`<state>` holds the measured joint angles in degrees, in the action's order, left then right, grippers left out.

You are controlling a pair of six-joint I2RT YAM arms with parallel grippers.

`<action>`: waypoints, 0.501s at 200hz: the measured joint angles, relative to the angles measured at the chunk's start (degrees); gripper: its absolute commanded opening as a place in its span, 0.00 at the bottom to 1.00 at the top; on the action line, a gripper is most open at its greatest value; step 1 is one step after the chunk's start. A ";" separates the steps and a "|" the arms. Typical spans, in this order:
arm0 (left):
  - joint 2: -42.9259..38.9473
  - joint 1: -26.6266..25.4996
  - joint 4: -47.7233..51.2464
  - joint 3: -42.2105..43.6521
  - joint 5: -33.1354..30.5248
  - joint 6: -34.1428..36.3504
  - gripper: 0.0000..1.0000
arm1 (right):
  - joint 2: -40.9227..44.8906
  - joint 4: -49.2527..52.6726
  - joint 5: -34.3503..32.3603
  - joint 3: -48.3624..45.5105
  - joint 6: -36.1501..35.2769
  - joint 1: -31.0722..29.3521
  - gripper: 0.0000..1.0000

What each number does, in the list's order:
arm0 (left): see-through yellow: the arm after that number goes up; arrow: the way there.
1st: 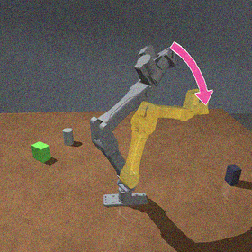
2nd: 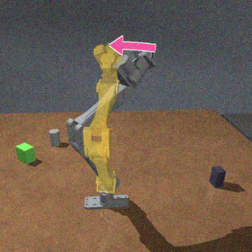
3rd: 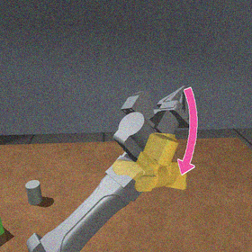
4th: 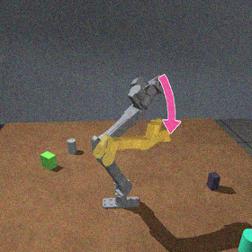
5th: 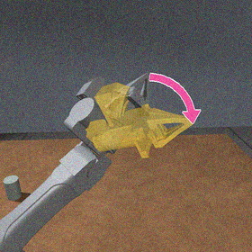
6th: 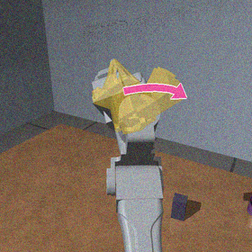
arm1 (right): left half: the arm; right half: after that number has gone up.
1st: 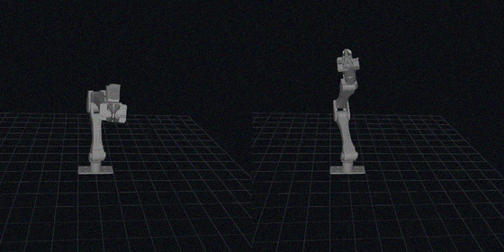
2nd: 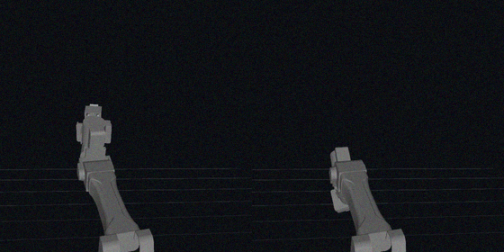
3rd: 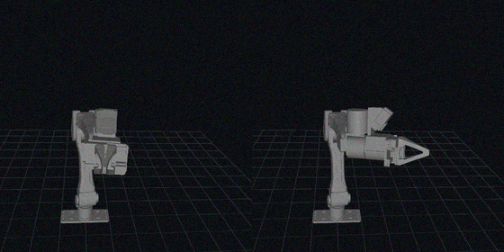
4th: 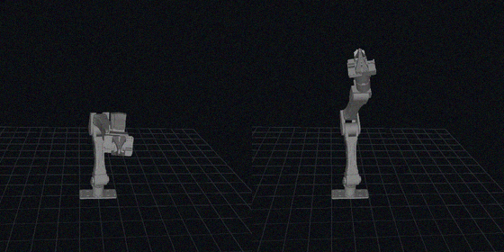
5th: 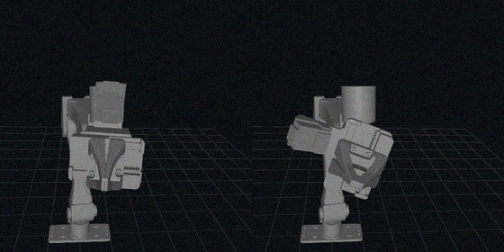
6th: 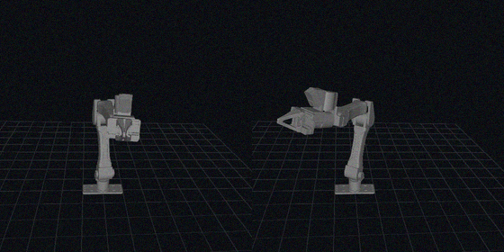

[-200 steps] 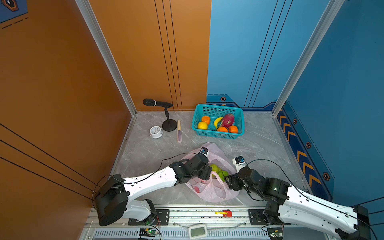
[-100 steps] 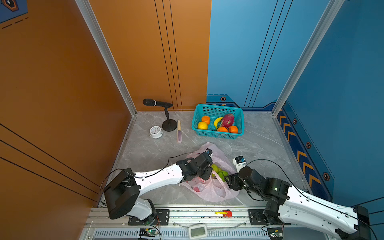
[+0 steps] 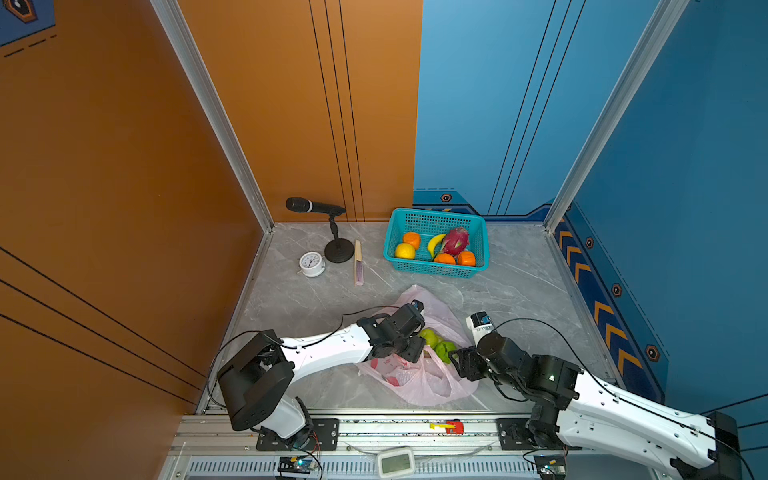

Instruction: Untie the knot of the plastic bag and take out the fruit

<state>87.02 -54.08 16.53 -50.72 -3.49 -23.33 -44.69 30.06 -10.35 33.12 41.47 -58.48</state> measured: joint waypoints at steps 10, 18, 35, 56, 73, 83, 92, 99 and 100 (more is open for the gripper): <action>0.00 0.04 0.24 0.00 0.31 0.07 0.75 | -0.02 0.00 0.00 0.00 0.09 0.00 0.68; 0.00 0.04 0.50 0.00 0.50 0.17 0.75 | -0.02 0.00 0.00 0.00 0.15 0.00 0.68; 0.04 0.04 0.94 0.00 0.52 0.24 0.76 | -0.02 0.00 0.00 0.00 0.31 0.00 0.68; 0.85 0.15 1.16 0.00 0.52 0.48 0.77 | -0.02 0.00 0.00 0.00 0.44 0.11 0.67; 2.14 0.15 1.57 -0.17 0.52 0.72 0.77 | -0.02 0.00 0.00 0.00 0.57 0.11 0.68; 2.78 0.15 1.79 -0.31 0.52 0.96 0.77 | -0.02 0.00 0.00 0.00 0.57 0.13 0.68; 3.13 0.13 1.97 -0.37 0.52 1.09 0.74 | -0.02 0.00 0.00 0.00 0.59 0.20 0.68; 3.19 0.13 2.05 -0.37 0.52 1.29 0.73 | -0.02 0.00 0.00 0.00 0.59 0.26 0.68; 3.21 0.13 2.05 -0.37 0.52 1.31 0.72 | -0.02 0.00 0.00 0.00 0.59 0.28 0.68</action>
<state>90.24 -53.95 18.59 -51.09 -2.96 -22.02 -44.71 30.06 -10.35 33.12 42.06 -58.19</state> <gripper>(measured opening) 0.745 0.676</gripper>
